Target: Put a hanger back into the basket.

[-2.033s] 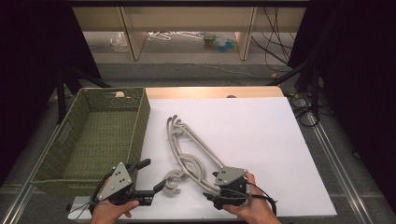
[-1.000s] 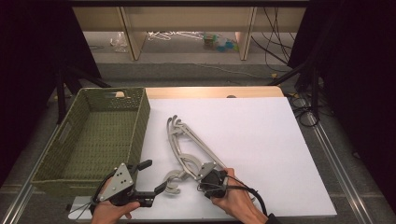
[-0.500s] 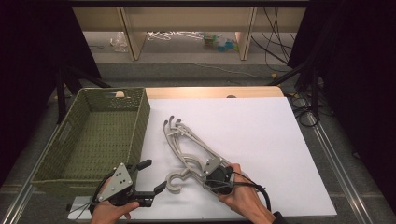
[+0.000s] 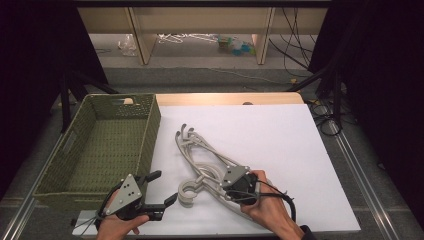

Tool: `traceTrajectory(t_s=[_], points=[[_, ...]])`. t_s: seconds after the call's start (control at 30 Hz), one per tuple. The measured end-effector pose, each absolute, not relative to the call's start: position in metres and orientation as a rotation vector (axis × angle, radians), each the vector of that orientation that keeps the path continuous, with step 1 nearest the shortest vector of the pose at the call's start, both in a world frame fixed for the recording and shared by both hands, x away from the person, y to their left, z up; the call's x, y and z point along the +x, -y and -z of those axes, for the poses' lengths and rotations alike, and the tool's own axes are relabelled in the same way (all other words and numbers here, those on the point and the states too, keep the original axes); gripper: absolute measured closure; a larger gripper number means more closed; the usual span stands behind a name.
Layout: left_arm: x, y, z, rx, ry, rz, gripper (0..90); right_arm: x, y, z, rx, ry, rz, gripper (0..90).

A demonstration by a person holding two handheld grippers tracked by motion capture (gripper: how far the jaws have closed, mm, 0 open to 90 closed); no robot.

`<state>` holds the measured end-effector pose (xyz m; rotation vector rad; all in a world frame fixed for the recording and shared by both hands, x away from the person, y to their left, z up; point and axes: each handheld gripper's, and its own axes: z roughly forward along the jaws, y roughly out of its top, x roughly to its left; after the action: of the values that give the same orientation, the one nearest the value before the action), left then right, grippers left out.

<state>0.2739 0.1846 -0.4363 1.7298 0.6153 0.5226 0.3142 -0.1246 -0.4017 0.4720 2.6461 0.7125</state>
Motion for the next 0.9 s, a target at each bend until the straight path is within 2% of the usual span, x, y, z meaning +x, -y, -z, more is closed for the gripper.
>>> traceTrajectory(t_s=[0.33, 0.6, 0.73, 0.9], points=[[0.276, -0.186, 0.438, 1.743, -0.644, -0.551, 20.3, 0.311, 0.149, 0.386, 0.416, -2.662, -0.805, 82.5], [0.282, -0.173, 0.437, 1.81, -0.597, -0.611, 23.5, 0.304, 0.169, 0.371, 0.391, -2.679, -0.978, 82.6], [0.284, -0.161, 0.437, 1.87, -0.524, -0.642, 25.6, 0.298, 0.168, 0.37, 0.339, -2.734, -1.034, 82.5], [0.285, -0.149, 0.438, 1.912, -0.407, -0.613, 26.8, 0.295, 0.162, 0.376, 0.27, -2.803, -1.049, 82.6]])
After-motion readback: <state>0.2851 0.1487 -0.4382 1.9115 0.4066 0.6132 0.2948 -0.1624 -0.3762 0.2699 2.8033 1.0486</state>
